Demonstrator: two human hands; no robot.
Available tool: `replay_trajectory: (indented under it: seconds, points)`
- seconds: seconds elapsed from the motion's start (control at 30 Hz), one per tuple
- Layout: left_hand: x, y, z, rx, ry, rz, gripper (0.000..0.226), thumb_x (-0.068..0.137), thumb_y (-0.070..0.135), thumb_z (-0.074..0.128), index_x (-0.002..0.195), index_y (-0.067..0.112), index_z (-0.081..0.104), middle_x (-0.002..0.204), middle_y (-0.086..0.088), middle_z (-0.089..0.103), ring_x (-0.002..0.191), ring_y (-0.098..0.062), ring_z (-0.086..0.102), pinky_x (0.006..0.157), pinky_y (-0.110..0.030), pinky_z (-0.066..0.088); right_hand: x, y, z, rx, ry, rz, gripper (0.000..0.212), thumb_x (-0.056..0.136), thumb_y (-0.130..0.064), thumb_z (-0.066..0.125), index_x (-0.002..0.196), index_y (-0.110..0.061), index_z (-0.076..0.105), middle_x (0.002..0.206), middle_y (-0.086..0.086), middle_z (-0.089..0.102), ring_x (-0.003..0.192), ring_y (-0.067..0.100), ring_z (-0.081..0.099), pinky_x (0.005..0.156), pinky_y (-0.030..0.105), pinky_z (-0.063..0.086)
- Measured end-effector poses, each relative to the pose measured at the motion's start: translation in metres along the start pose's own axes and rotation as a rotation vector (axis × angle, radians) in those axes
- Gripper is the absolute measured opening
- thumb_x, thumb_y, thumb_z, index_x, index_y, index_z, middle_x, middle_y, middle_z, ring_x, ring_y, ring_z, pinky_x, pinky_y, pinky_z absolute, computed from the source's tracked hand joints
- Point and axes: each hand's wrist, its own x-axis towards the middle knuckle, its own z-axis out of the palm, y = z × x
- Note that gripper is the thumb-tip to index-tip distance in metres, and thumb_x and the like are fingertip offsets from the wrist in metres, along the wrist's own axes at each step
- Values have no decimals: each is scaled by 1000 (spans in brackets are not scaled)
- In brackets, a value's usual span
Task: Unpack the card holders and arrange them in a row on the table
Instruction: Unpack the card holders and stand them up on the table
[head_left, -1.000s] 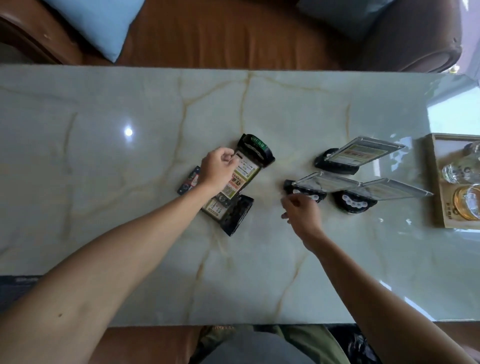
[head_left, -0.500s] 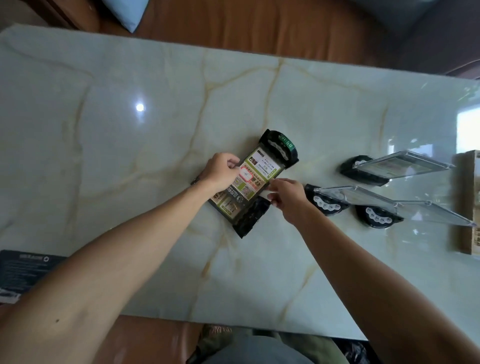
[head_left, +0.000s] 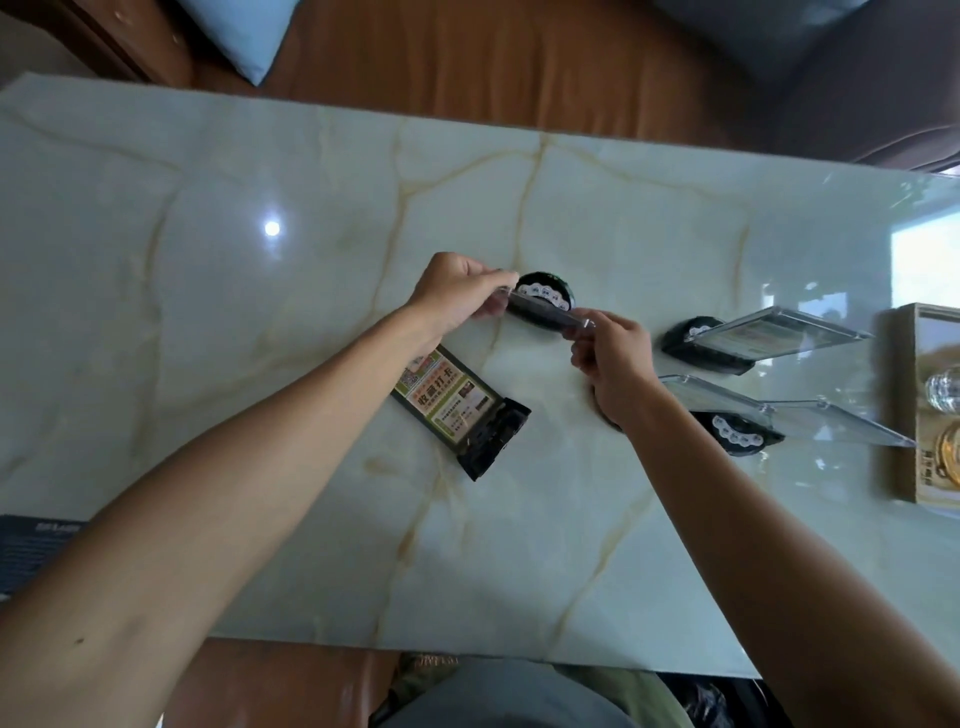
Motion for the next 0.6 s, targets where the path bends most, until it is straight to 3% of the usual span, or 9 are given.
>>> replay_trajectory:
  seconds: [0.13, 0.23, 0.33, 0.4, 0.5, 0.6]
  points:
    - [1, 6, 9, -89, 12, 33, 20, 96, 17, 61, 99, 3, 75, 93, -18, 76, 75, -18, 71, 69, -27, 53, -2, -11, 0, 43, 11, 5, 26, 92, 2, 42, 91, -2, 68, 68, 11, 68, 47, 15, 53, 49, 24, 45]
    - [1, 7, 14, -110, -27, 41, 23, 95, 8, 55, 101, 21, 72, 98, -10, 76, 87, -20, 71, 79, -34, 55, -2, -17, 4, 20, -13, -4, 36, 92, 5, 33, 101, -2, 66, 84, 14, 64, 55, 18, 59, 53, 25, 49]
    - [-1, 5, 15, -103, -36, 39, 28, 92, 11, 56, 105, 31, 70, 100, -5, 77, 84, -17, 69, 72, -30, 51, -4, -16, 8, -47, -27, -5, 34, 93, 3, 35, 112, -2, 62, 89, 13, 62, 58, 20, 63, 55, 27, 49]
    - [-4, -4, 11, -116, -8, 23, 33, 89, 15, 62, 122, 23, 67, 102, -6, 75, 80, -15, 69, 67, -27, 51, -10, -10, 10, -109, 38, -5, 28, 92, 0, 40, 113, -2, 58, 91, 13, 62, 60, 20, 64, 56, 28, 48]
    - [-14, -31, 0, -147, 200, -40, 29, 88, 13, 62, 118, 14, 65, 101, -12, 73, 83, -21, 69, 75, -36, 56, -22, 12, 14, -272, 89, -80, 16, 88, -2, 43, 84, -6, 59, 84, 14, 61, 61, 20, 59, 56, 30, 45]
    - [-31, -71, -9, -162, 502, -200, 31, 85, 18, 66, 115, 13, 61, 109, -10, 69, 97, -28, 69, 86, -42, 58, -27, 40, 33, -570, -134, -158, 12, 87, -6, 53, 83, -9, 64, 82, 9, 63, 73, 21, 58, 64, 33, 47]
